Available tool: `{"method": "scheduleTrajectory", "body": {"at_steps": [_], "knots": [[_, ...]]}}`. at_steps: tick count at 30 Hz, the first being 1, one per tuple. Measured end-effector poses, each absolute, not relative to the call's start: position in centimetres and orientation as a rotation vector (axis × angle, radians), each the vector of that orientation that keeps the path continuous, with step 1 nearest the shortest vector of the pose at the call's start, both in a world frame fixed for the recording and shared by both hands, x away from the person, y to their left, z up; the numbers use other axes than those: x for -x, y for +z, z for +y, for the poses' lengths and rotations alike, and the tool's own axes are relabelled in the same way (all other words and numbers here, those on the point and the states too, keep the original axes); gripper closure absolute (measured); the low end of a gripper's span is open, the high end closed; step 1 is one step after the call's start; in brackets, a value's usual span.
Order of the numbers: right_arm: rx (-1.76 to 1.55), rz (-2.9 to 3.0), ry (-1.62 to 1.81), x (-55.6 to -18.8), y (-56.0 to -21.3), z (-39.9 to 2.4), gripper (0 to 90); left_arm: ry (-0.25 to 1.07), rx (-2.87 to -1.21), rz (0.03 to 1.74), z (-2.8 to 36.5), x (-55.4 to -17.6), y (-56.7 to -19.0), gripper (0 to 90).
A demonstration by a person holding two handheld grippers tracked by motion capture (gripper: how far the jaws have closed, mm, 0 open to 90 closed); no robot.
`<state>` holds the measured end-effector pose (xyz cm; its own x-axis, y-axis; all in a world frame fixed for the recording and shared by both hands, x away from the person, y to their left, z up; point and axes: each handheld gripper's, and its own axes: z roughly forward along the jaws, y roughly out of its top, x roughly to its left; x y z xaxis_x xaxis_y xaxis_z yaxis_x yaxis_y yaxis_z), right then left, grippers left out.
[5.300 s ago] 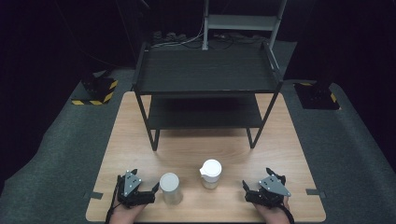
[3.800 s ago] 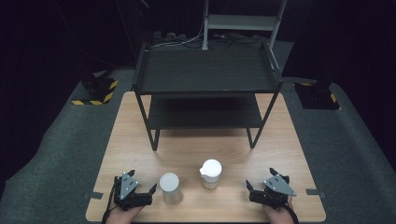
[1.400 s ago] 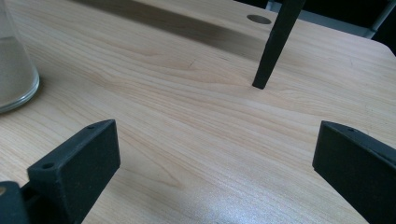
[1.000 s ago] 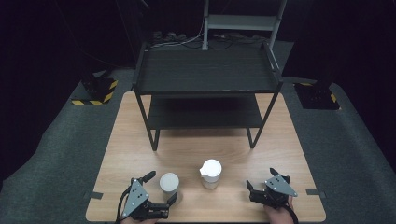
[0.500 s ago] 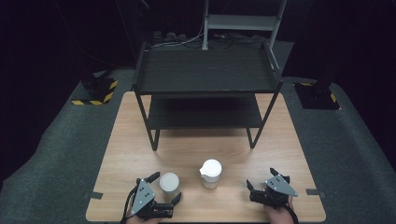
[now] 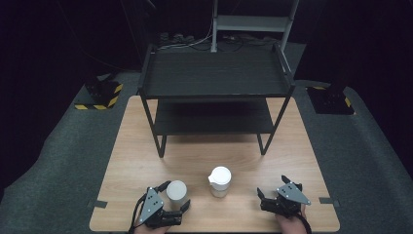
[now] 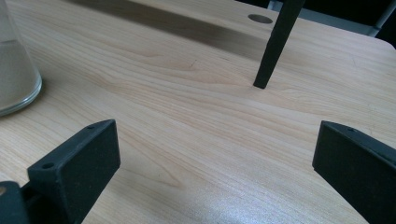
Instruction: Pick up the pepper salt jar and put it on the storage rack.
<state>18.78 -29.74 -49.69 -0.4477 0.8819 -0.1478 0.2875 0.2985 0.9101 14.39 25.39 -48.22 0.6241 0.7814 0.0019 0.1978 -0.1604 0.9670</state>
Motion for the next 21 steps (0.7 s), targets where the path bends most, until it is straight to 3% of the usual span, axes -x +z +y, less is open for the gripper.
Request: {"method": "scheduleTrajectory", "body": {"at_steps": [13, 21], "knots": [[-1.04, 1.904, 1.134, -18.82, -49.67, -29.74, 0.1, 0.615, -1.697, 0.783, 25.97, -14.49, -48.28, 30.4], [-1.039, 1.904, 1.136, -18.82, -49.67, -29.76, 0.1, 0.617, -1.698, 0.784, 25.9, -14.38, -48.17, 33.8]]}}
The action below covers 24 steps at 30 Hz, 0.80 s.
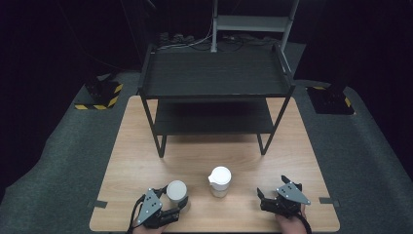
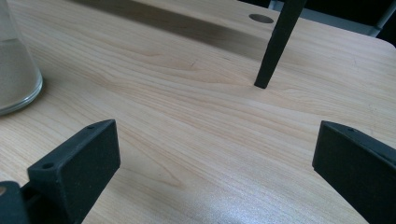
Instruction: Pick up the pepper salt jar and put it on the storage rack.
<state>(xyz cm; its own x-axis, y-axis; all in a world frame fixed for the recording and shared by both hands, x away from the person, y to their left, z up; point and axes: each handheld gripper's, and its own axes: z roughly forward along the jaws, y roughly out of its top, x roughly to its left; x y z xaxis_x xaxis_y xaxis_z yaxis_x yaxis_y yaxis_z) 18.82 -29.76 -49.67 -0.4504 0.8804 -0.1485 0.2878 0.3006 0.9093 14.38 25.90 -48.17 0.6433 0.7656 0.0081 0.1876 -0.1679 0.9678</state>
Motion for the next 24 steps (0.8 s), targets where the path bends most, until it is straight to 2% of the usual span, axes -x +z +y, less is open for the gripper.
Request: {"method": "scheduleTrajectory", "body": {"at_steps": [24], "knots": [[-1.037, 1.907, 1.14, -18.8, -49.7, -29.8, 0.1, 0.618, -1.691, 0.826, 26.0, -14.0, -46.3, 34.1]]}}
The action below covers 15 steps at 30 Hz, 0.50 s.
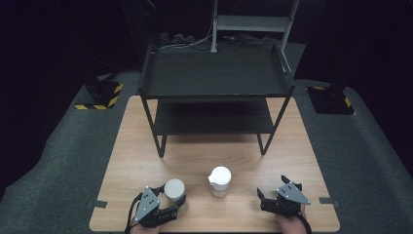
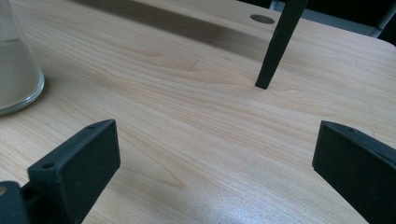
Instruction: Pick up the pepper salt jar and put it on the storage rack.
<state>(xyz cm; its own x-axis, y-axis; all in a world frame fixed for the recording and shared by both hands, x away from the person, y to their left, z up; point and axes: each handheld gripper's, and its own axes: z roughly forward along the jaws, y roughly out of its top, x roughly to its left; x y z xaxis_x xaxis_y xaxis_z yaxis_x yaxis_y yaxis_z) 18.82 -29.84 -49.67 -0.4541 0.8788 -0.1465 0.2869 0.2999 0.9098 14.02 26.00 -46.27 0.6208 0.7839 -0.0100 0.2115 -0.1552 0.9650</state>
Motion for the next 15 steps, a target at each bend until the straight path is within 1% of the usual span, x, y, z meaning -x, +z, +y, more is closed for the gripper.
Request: {"method": "scheduleTrajectory", "body": {"at_steps": [15], "knots": [[-1.047, 1.898, 1.149, -18.7, -49.7, -30.0, 0.2, 0.651, -1.629, 0.835, 26.2, -13.7, -44.4, 34.1]]}}
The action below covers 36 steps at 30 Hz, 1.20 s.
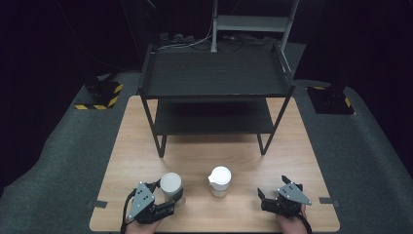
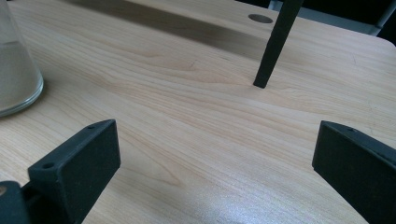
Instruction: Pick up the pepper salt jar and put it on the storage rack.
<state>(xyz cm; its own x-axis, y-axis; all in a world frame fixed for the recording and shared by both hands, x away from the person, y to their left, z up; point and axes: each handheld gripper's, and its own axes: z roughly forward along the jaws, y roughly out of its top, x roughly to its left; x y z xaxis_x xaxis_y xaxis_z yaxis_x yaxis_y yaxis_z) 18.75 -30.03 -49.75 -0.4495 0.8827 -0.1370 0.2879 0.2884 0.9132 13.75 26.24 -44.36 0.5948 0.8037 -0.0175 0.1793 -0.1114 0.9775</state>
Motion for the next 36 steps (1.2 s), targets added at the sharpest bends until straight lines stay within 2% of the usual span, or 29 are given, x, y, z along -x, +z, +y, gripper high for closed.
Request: {"method": "scheduleTrajectory", "body": {"at_steps": [36], "knots": [[-1.053, 1.898, 1.155, -18.7, -49.7, -30.2, 0.3, 0.753, -1.54, 0.803, 26.9, -16.0, -37.6, 34.0]]}}
